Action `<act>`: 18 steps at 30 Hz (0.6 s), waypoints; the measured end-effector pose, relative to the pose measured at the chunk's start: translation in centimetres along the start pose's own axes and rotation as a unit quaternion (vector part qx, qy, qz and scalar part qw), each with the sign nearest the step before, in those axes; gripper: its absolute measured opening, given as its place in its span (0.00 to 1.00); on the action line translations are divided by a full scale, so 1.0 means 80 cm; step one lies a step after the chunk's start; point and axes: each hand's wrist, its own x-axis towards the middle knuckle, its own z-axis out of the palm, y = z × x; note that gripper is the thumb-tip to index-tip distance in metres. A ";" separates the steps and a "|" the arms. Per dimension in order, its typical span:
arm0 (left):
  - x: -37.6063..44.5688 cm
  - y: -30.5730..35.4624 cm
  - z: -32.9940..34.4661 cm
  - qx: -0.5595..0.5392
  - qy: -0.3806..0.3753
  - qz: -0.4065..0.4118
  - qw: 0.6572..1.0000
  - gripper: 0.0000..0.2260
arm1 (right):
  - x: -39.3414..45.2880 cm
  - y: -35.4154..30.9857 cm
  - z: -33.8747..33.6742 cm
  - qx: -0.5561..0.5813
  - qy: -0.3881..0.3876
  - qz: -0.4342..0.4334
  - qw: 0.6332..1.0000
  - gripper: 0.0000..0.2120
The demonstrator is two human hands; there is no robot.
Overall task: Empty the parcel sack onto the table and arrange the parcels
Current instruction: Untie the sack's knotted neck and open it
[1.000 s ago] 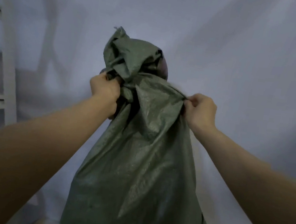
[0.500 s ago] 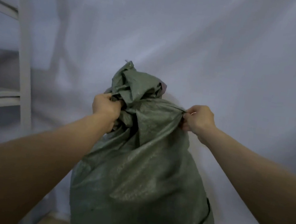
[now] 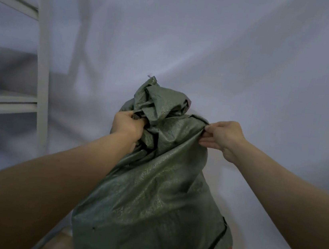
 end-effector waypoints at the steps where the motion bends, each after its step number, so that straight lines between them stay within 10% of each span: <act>1: -0.005 -0.001 0.005 0.008 -0.011 0.005 1.000 0.11 | -0.002 -0.003 0.002 0.021 -0.012 0.012 1.000 0.07; 9: -0.050 -0.015 0.040 0.094 -0.157 0.020 0.983 0.10 | -0.030 -0.016 0.000 0.016 -0.084 0.071 0.994 0.39; 18: -0.065 0.002 0.043 0.031 -0.281 -0.067 0.957 0.30 | -0.042 -0.011 0.024 -0.013 -0.037 0.031 0.999 0.32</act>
